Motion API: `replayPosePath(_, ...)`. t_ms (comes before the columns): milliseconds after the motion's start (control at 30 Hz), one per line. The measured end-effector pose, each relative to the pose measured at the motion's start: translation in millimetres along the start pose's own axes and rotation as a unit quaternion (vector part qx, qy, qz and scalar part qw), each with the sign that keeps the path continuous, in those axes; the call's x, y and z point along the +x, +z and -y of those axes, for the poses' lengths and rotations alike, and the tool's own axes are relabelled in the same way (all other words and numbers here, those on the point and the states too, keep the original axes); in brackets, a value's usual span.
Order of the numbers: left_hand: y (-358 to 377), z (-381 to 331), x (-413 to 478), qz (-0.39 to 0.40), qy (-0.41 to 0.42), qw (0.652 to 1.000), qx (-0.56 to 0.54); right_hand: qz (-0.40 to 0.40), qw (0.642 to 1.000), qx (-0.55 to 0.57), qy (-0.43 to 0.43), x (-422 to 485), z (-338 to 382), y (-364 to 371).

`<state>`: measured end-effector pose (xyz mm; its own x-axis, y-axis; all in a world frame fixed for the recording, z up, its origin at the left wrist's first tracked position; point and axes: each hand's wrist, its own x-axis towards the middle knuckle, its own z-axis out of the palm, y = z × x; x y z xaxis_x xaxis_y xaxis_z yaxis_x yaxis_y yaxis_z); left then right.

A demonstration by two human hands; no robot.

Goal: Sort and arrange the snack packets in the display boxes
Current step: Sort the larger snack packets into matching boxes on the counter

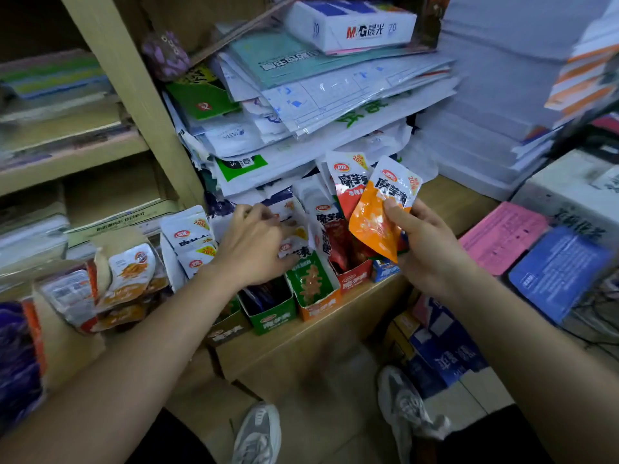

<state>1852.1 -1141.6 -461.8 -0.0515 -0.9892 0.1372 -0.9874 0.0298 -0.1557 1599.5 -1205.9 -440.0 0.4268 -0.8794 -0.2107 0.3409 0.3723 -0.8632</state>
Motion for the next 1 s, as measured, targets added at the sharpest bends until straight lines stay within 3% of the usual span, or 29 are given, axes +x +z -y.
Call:
replayPosePath(133, 2.8, -2.8, 10.3, 0.02, 0.005, 0.999, 0.03, -0.022, 0.999, -0.023, -0.009, 1.5, -3.6, -2.6)
replayPosePath(300, -4.0, -3.0, 16.9, -0.005, -0.053, 0.989, -0.136, -0.028, 0.999, -0.024, -0.001, -0.1, -8.5, -1.6)
replayPosePath(500, -23.8, 19.1, 3.9, -0.135, -0.133, 0.908, -0.373, -0.021, 0.999, 0.031, 0.015, -1.7, -4.2, -3.0)
replayPosePath(633, -51.7, 33.8, -0.7, -0.268, -0.169, 0.861, -0.398, -0.031, 0.998, 0.047, 0.009, -1.0, -0.2, -2.7)
replayPosePath(767, -59.2, 36.7, -6.4, -0.312, -0.208, 0.82, -0.432, -0.031, 0.999, 0.043, -0.007, -1.1, 1.8, -1.5)
replayPosePath(867, -57.5, 28.7, -14.8, -0.325, -0.258, 0.767, -0.49, -0.022, 0.999, 0.015, -0.027, -3.3, 0.0, -0.5)
replayPosePath(1000, -49.1, 23.9, -25.6, -0.304, -0.402, 0.615, -0.606, -0.009, 0.999, -0.008, -0.042, -5.8, -1.5, 4.3)
